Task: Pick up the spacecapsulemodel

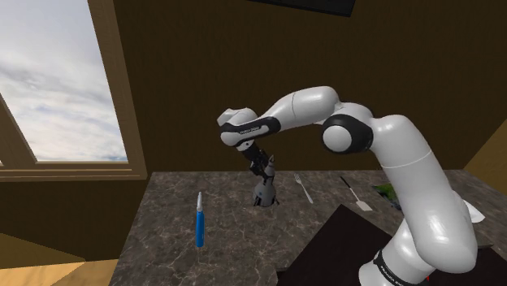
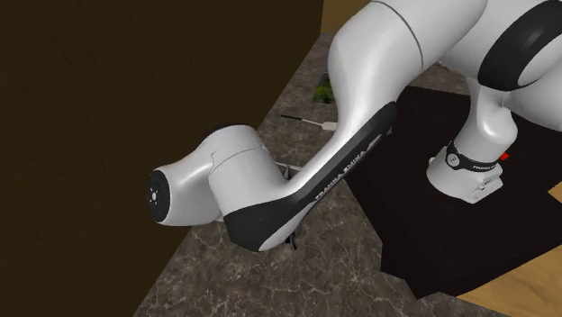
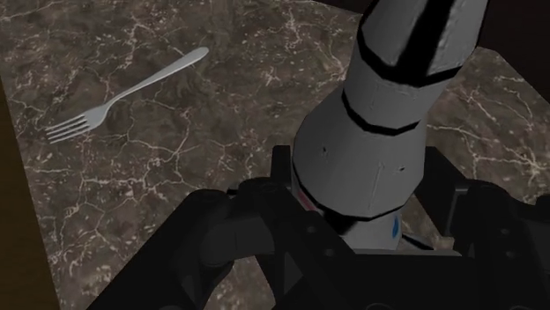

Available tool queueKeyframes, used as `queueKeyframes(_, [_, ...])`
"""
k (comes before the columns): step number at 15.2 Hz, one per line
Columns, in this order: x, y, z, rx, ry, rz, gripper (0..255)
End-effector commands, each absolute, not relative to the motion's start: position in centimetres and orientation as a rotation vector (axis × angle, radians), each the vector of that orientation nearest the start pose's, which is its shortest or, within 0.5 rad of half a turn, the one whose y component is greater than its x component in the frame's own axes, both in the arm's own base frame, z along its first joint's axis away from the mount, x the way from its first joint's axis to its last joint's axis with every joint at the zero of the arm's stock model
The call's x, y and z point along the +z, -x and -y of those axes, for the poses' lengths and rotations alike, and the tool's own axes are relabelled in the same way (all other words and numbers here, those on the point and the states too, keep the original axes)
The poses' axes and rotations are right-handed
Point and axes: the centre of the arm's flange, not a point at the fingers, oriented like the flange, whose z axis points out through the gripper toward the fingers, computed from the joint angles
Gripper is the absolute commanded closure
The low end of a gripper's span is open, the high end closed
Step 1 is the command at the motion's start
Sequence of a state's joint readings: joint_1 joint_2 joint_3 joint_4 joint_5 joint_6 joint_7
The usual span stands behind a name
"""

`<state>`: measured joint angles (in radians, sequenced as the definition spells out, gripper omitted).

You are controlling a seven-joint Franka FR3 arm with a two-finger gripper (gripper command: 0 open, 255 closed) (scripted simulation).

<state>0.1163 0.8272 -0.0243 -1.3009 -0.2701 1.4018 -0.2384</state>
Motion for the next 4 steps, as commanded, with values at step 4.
queueKeyframes(4, [23.59, -65.55, -3.09, 1.226, 3.084, 0.605, 255])
